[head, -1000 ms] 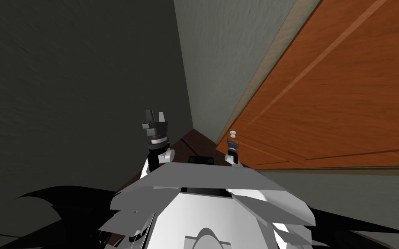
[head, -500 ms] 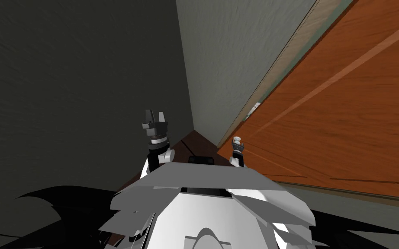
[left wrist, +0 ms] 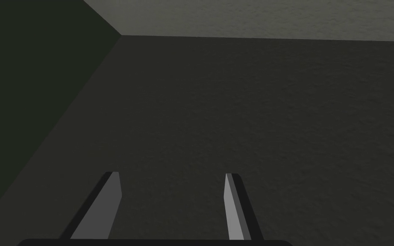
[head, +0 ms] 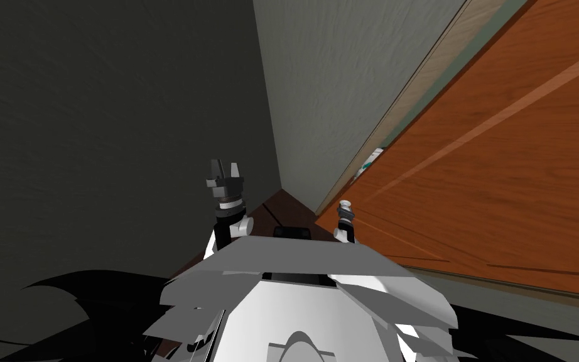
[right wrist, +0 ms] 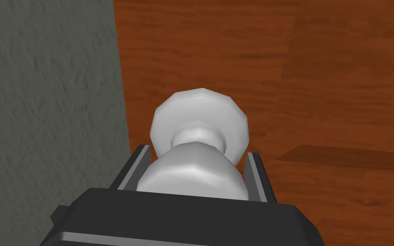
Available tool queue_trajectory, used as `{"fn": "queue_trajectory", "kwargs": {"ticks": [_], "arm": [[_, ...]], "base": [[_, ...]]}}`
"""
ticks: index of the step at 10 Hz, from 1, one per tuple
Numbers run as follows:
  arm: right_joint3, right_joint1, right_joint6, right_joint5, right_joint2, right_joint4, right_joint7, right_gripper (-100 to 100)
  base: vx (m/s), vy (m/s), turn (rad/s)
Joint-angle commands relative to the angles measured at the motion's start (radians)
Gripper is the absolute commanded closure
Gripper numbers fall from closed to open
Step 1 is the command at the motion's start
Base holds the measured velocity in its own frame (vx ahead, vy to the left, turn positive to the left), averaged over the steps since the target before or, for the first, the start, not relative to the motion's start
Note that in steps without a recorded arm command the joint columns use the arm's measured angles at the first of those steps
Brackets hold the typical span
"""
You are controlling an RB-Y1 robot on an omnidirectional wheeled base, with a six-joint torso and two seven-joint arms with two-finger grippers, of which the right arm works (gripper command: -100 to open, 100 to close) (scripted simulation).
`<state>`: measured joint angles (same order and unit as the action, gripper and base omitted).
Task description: Pull the door open
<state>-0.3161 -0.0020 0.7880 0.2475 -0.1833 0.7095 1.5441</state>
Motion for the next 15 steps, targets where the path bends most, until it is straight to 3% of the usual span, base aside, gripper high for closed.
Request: {"fn": "queue_trajectory", "kwargs": {"ticks": [1,3,4,8,12,13,15], "arm": [[0.001,0.000,0.001,0.000,0.002,0.001,0.001,100],[0.001,0.000,0.001,0.000,0.002,0.001,0.001,100],[0.018,0.004,0.000,-0.011,-0.003,0.004,0.017,100],[0.053,0.012,0.002,-0.030,-0.011,0.013,0.050,100],[0.109,0.024,0.005,-0.063,-0.025,0.027,0.104,100],[0.100,0.019,0.003,-0.058,-0.024,0.019,0.094,100],[0.129,0.033,0.012,-0.079,-0.036,0.022,0.126,100]], "base": [[-0.010,0.001,0.003],[0.000,0.000,0.000],[-0.127,0.007,0.092],[-0.215,-0.006,0.071],[-0.288,-0.011,0.094],[-0.124,-0.012,0.029],[-0.207,-0.015,0.101]]}}
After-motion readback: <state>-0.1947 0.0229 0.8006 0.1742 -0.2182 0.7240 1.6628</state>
